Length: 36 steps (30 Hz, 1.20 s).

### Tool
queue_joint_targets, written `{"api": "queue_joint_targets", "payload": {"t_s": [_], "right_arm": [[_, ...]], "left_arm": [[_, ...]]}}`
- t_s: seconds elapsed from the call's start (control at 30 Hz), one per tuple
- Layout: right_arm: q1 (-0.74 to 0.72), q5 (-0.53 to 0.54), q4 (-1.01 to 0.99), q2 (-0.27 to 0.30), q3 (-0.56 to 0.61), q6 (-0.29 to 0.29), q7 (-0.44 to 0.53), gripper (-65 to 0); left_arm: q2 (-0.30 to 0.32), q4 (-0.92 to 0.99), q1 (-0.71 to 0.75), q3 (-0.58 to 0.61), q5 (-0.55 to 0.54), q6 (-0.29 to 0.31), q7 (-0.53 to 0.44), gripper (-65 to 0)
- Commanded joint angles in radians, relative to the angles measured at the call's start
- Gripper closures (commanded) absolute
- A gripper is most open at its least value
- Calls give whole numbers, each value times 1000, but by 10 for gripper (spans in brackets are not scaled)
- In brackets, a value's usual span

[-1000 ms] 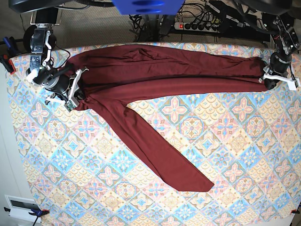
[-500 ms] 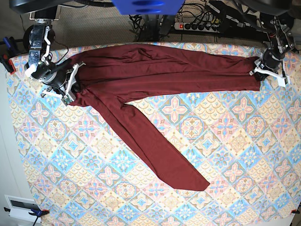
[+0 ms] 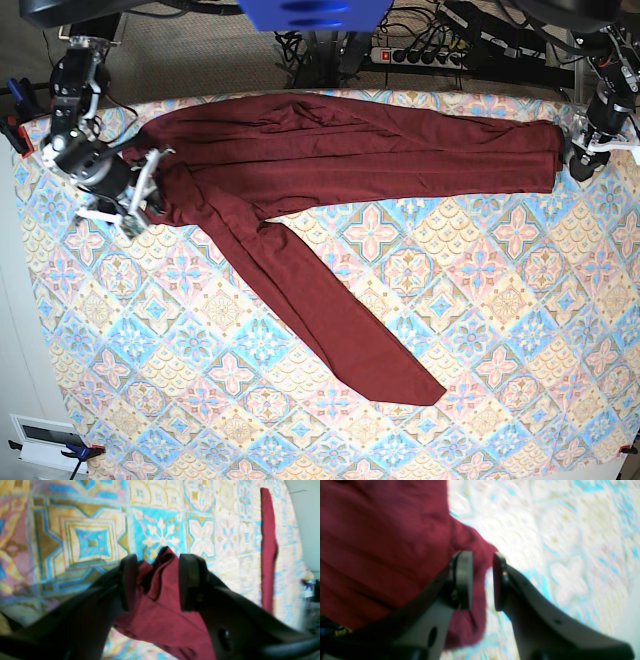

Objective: Layout the t-shirt on the table in an organized manner, then fold the t-shirt properly
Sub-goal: 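Fold the shirt side with the right gripper over toward the left gripper, then lift the folded shirt bundle with the right gripper and pull it inward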

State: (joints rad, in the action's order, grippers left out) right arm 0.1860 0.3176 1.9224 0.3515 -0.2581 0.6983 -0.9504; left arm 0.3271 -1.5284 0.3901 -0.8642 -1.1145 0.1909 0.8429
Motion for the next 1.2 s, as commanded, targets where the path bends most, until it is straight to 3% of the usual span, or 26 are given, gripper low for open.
{"api": "queue_joint_targets", "payload": {"t_s": [0.0, 0.1, 0.23, 0.37, 0.6, 0.93, 1.17], "right_arm": [[-50, 16, 19, 14, 24, 0, 29, -136], [-133, 1, 12, 13, 98, 0, 29, -136], [-279, -74, -47, -79, 176, 0, 29, -138], [-380, -81, -200, -122, 248, 0, 34, -143], [-486, -82, -446, -210, 267, 0, 40, -243], [-638, -82, -771, -219, 271, 0, 207, -254], [-650, -82, -907, -219, 408, 0, 330, -254]], "left_arm": [[5, -17, -4, -16, -32, 9, -4, -263], [-3, -17, -4, -26, -39, 9, -1, -263], [-30, -17, 0, -25, -36, 9, -1, -263], [-38, -17, 2, -25, -34, 9, -1, -263], [-38, -17, 2, -25, -34, 9, -1, -263], [-38, -17, 2, -25, -34, 9, 0, -263], [-38, -17, 2, -23, -34, 9, 0, -263]]}}
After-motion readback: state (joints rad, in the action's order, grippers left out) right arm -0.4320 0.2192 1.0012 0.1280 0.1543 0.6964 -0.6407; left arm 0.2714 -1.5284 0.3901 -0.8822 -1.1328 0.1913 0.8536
